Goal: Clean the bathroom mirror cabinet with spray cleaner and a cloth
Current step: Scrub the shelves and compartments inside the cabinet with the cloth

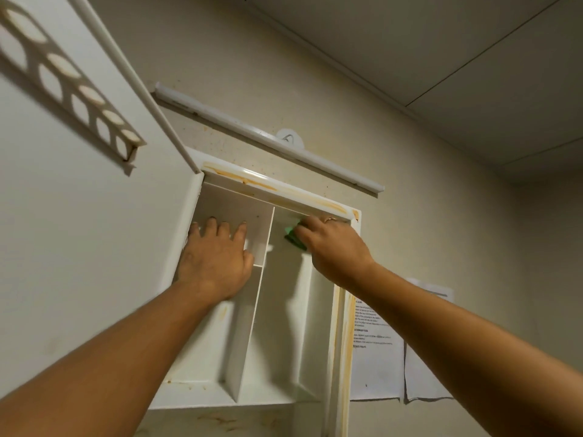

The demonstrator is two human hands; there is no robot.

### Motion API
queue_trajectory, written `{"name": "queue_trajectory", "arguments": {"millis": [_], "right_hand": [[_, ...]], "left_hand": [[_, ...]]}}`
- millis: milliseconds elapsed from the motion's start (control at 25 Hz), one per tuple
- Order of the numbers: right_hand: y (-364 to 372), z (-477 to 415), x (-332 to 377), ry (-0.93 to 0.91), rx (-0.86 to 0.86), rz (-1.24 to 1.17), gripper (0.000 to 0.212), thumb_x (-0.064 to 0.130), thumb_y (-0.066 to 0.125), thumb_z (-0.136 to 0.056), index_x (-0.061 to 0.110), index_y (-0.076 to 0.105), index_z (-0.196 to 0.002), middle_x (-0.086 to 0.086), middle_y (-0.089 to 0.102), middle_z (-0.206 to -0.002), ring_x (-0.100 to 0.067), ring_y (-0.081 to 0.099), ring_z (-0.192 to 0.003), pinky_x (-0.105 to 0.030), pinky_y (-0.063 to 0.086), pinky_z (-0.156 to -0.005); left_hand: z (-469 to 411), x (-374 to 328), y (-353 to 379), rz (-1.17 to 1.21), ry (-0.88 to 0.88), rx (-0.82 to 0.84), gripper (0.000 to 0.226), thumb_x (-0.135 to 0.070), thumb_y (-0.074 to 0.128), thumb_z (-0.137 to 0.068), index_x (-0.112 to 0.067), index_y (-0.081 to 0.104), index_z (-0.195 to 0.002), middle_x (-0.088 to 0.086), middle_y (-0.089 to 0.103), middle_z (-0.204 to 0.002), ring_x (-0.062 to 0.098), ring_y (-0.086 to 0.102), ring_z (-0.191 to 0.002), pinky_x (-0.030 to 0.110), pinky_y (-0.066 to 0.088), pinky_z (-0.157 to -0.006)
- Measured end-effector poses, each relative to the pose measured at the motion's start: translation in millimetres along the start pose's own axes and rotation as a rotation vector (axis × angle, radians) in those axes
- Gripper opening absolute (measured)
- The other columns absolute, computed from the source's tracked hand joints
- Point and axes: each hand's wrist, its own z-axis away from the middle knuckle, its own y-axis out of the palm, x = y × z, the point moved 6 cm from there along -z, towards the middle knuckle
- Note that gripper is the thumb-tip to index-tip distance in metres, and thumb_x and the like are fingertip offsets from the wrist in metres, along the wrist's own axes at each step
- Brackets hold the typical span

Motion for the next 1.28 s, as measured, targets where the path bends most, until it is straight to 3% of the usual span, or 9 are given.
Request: {"name": "queue_trajectory", "arguments": {"millis": [80,480,600,720,800,920,1000,1160,1280], "right_hand": [[26.6,1.7,16.9,-0.224,0.061,0.2,0.026,0.007,0.056,-0.094,0.007,0.067,-0.118,-0.013,0.062,-0.108,-0.032,0.06,-0.092,-0.047,0.053,-0.082],[71.1,17.7,46.7,-0.024,0.449,0.508,0.037,0.023,0.066,-0.096,0.003,0.062,-0.127,-0.02,0.067,-0.123,-0.042,0.058,-0.123,-0.054,0.034,-0.116],[70.6,58.6,79.3,-0.146,0.55,0.349,0.023,0.019,0.062,-0.098,0.003,0.067,-0.114,-0.017,0.071,-0.108,-0.035,0.067,-0.106,-0.049,0.043,-0.105],[63.8,84.4,88.2,-0.035,0.685,-0.197,0.018,0.018,0.058,-0.099,0.015,0.069,-0.112,-0.005,0.07,-0.098,-0.024,0.067,-0.091,-0.036,0.055,-0.088],[44.9,63.4,64.4,0.164,0.496,-0.52,0.019,0.025,0.061,-0.1,0.021,0.068,-0.117,0.0,0.068,-0.105,-0.018,0.066,-0.092,-0.033,0.058,-0.086],[4.0,17.1,22.9,0.205,-0.073,-0.219,0.03,0.027,0.076,-0.091,0.018,0.07,-0.118,-0.005,0.066,-0.107,-0.022,0.065,-0.088,-0.035,0.06,-0.073],[8.1,8.2,20.0,0.264,-0.118,-0.187,0.033,0.024,0.076,-0.09,0.015,0.067,-0.121,-0.008,0.064,-0.108,-0.025,0.065,-0.087,-0.038,0.061,-0.068],[65.4,43.3,46.2,0.889,0.024,-0.831,0.023,0.021,0.065,-0.094,0.023,0.055,-0.114,0.001,0.064,-0.108,-0.016,0.064,-0.089,-0.041,0.061,-0.077],[88.3,39.8,45.0,1.562,-0.284,-1.503,0.016,0.014,0.067,-0.092,0.016,0.056,-0.103,-0.007,0.068,-0.099,-0.021,0.069,-0.082,-0.043,0.064,-0.075]], "left_hand": [[0.3,0.7,0.6,-0.002,-0.006,-0.001,0.084,-0.045,-0.001,-0.085,-0.021,0.028,-0.16,0.012,0.054,-0.145,0.034,0.043,-0.136,0.055,0.032,-0.114],[-0.5,1.8,7.0,-0.001,-0.005,0.001,0.067,-0.045,0.019,-0.099,-0.021,0.022,-0.161,0.014,0.048,-0.15,0.035,0.038,-0.14,0.056,0.028,-0.116],[-0.7,2.4,7.3,0.004,0.001,0.028,0.067,-0.045,0.019,-0.099,-0.021,0.022,-0.162,0.014,0.048,-0.15,0.035,0.038,-0.14,0.056,0.028,-0.117],[1.3,3.0,6.4,0.005,0.012,0.048,0.066,-0.046,0.018,-0.1,-0.021,0.024,-0.161,0.013,0.049,-0.149,0.035,0.041,-0.138,0.056,0.03,-0.116],[3.0,1.7,5.0,0.001,0.014,0.049,0.068,-0.047,0.015,-0.098,-0.021,0.025,-0.161,0.013,0.05,-0.149,0.034,0.042,-0.138,0.056,0.031,-0.116],[0.9,2.1,3.9,-0.001,0.0,0.047,0.072,-0.046,0.011,-0.094,-0.021,0.027,-0.16,0.012,0.051,-0.148,0.035,0.041,-0.139,0.055,0.03,-0.115],[1.1,1.3,3.2,-0.003,-0.005,0.035,0.076,-0.045,0.007,-0.091,-0.021,0.028,-0.16,0.012,0.053,-0.147,0.034,0.041,-0.138,0.055,0.03,-0.114],[1.6,1.1,0.6,-0.006,-0.004,0.023,0.081,-0.044,0.0,-0.088,-0.021,0.032,-0.159,0.012,0.054,-0.145,0.034,0.044,-0.136,0.056,0.031,-0.113],[0.9,0.5,1.6,-0.014,0.002,0.016,0.078,-0.044,0.003,-0.09,-0.021,0.032,-0.158,0.012,0.054,-0.146,0.034,0.043,-0.137,0.056,0.031,-0.113]]}}
